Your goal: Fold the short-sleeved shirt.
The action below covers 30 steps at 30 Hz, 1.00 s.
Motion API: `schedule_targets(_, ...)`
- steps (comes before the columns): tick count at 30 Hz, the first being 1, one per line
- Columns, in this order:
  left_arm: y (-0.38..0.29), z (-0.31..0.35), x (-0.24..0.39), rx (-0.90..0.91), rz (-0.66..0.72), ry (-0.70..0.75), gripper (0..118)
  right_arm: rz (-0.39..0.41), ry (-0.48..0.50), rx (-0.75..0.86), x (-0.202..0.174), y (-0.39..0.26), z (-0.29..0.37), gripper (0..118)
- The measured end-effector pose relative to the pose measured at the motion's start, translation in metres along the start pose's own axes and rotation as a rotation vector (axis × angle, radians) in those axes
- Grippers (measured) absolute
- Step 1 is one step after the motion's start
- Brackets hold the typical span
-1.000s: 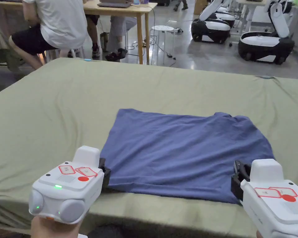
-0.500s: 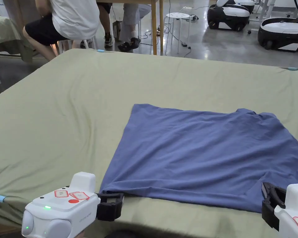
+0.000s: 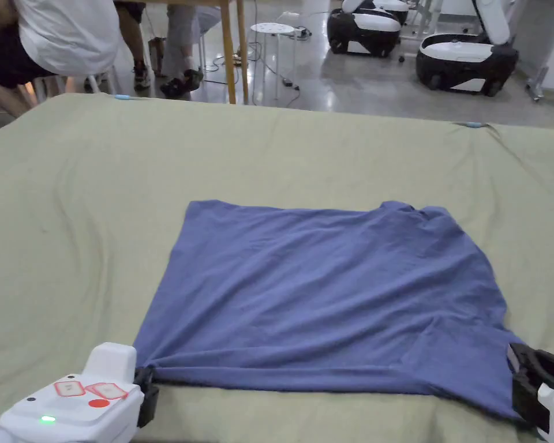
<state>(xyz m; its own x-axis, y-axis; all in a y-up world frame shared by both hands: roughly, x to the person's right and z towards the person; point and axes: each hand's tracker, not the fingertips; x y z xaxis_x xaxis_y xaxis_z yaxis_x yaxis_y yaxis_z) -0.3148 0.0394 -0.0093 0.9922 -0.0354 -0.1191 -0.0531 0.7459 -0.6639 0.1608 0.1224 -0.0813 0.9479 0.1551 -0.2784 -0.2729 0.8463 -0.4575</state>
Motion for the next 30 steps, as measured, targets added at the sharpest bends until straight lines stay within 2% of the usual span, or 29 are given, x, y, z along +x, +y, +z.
schedule_targets(2,0.004,0.003,0.003,0.000,-0.002,0.001,0,0.006,-0.037,-0.047,0.016,-0.005,-0.005,0)
schedule_targets(6,0.008,0.009,0.011,0.015,-0.008,0.007,0,-0.005,-0.047,-0.102,0.052,-0.022,-0.016,2)
schedule_targets(7,0.009,0.010,0.013,0.014,-0.013,0.010,0,-0.027,-0.018,-0.121,0.058,-0.026,-0.018,21)
schedule_targets(9,0.009,0.012,0.015,0.016,-0.011,0.015,0,-0.088,0.056,-0.170,0.073,-0.034,-0.024,95)
schedule_targets(10,0.010,0.013,0.017,0.018,-0.010,0.012,0,-0.094,0.048,-0.176,0.075,-0.038,-0.028,118)
schedule_targets(12,0.012,0.014,0.020,0.012,-0.009,0.010,0,-0.087,0.054,-0.180,0.079,-0.045,-0.034,116)
schedule_targets(15,0.014,0.014,0.022,0.005,-0.017,0.016,0,-0.070,0.088,-0.261,0.082,-0.052,-0.055,95)
schedule_targets(17,0.016,0.016,0.023,0.005,-0.017,0.021,0,-0.059,0.137,-0.313,0.083,-0.056,-0.068,66)
schedule_targets(19,0.019,0.016,0.022,0.005,-0.018,0.024,0,-0.054,0.162,-0.365,0.082,-0.059,-0.081,30)
schedule_targets(22,0.021,0.016,0.022,0.000,-0.028,0.034,0,-0.078,0.230,-0.435,0.082,-0.063,-0.093,21)
schedule_targets(24,0.025,0.018,0.021,-0.004,-0.039,0.038,0,-0.058,0.193,-0.366,0.081,-0.053,-0.084,6)
schedule_targets(27,0.038,0.023,0.020,0.019,-0.077,0.066,0,-0.056,0.169,-0.280,0.081,-0.029,-0.068,6)
schedule_targets(30,0.060,0.025,0.020,0.069,-0.109,0.099,0,0.048,0.078,-0.186,0.071,0.005,-0.053,6)
